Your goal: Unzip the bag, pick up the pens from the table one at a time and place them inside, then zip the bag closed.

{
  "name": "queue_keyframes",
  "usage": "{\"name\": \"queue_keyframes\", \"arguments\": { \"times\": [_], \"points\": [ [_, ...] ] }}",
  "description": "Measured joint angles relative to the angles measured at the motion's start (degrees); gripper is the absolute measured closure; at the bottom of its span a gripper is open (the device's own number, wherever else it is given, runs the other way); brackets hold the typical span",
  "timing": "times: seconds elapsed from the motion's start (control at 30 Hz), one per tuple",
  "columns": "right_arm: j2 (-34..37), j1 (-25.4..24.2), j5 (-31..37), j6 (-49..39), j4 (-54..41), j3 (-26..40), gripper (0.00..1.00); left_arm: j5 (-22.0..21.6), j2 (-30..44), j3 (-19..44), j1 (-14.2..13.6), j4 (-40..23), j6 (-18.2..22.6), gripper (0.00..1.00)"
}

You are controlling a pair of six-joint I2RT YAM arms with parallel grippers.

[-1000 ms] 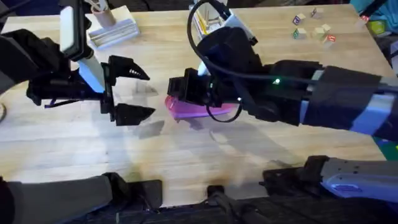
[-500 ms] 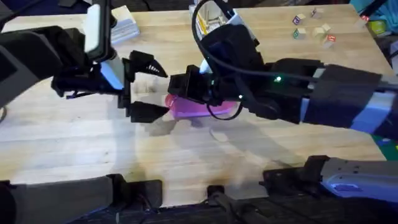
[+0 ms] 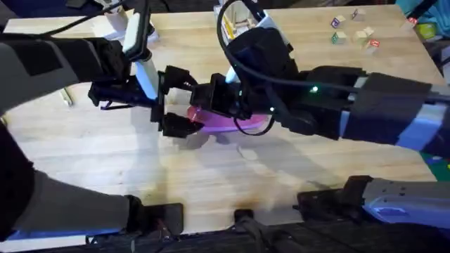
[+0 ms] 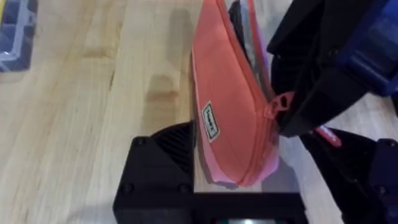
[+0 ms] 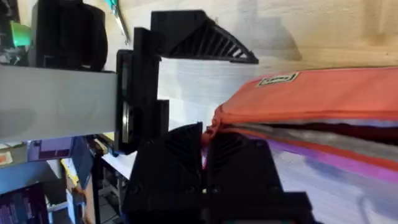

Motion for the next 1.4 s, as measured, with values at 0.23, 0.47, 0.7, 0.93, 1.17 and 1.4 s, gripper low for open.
{"name": "queue_keyframes", "arguments": {
  "times": [0.23,0.47,0.7,0.93,1.17,1.4],
  "points": [
    [0.0,-0.11,0.05,0.0,0.11,0.0,0.97,1.57,0.07,0.0,-0.02,0.54,-0.49,0.505],
    [0.0,-0.68,0.13,0.0,0.44,0.0,0.97,1.75,0.13,0.0,-0.15,0.77,-0.39,0.957],
    [-1.02,-5.67,-2.68,0.0,-4.62,0.12,0.97,1.66,0.22,0.0,-0.23,1.11,-0.42,0.957],
    [-1.36,-10.24,-6.25,-0.96,-8.7,0.82,0.97,1.79,0.22,0.0,-0.59,1.44,-0.43,0.957],
    [-1.36,-14.64,-9.11,-4.89,-11.23,0.85,0.97,1.95,0.22,0.0,-0.66,1.71,-0.44,0.957],
    [-1.36,-21.54,-11.92,-8.45,-16.22,0.92,0.97,2.23,0.22,0.0,-0.92,1.88,-0.46,0.957]
  ]
}}
